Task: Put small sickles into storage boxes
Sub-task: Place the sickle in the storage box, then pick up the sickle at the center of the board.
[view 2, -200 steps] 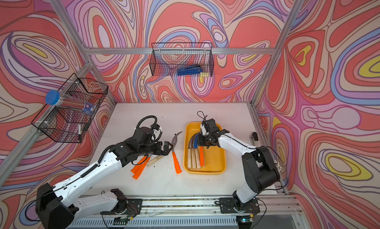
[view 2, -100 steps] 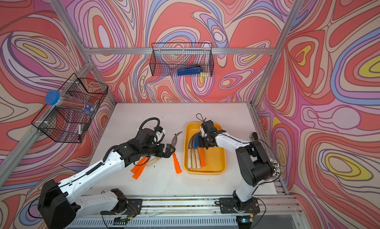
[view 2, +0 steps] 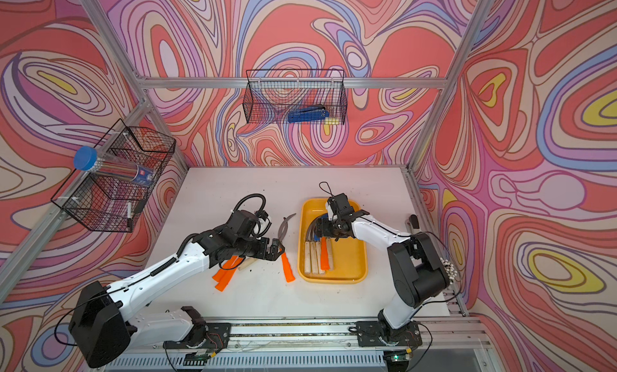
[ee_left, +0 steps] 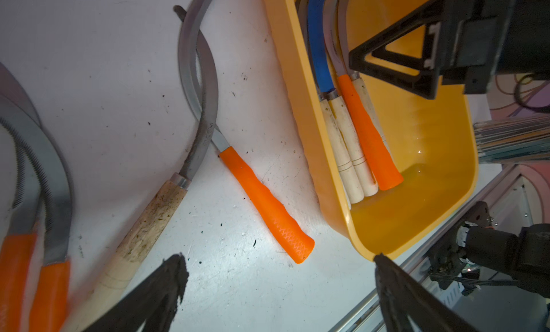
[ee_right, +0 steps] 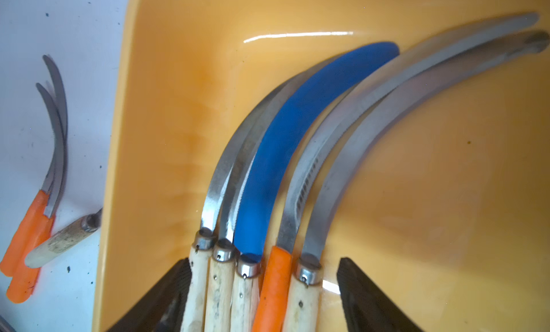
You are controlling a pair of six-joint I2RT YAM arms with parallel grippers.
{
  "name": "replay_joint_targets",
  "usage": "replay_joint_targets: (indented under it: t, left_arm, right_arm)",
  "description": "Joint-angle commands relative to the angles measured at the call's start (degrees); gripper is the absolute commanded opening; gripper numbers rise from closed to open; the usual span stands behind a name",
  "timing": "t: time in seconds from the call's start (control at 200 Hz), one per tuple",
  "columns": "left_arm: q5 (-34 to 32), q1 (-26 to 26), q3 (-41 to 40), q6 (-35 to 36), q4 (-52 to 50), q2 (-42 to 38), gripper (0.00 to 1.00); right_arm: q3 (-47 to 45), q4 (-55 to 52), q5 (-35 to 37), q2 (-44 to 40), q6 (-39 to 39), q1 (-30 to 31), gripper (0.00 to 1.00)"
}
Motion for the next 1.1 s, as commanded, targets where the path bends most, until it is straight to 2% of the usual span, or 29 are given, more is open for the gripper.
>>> replay_joint_targets:
  t: [0.0,0.165,0.28,0.736,1.092]
  left_arm:
    - [-5.21,-0.15,2.83,2.66,-6.51,0.78,1.00]
    - [-8.60,-0.10,3.46,3.57,-8.87,1.89,1.00]
    - [-10.80,-0.10,3.28,3.43,-8.53,3.97,1.00]
    - [-10.23,3.93,0.72,2.35,1.42,14.20,1.00]
    - [-10.31,5.66,0.55,4.15,3.44,19.23,1.00]
  right_arm:
    - [-0.35,0.06,-1.30,-3.53,1.19,-0.22,0.84]
    - [-0.95,0.15,-3.06,-6.45,2.30,-0.21,0.88]
    - [-1.37,0.32,-4.14,-8.15,2.87,-0.05,0.98]
    - [-4.64,0.76,-6.52,-13.35,4.37,0.13,0.98]
    - [-5.81,1.77,-7.14,-14.73,5.26,0.22,0.98]
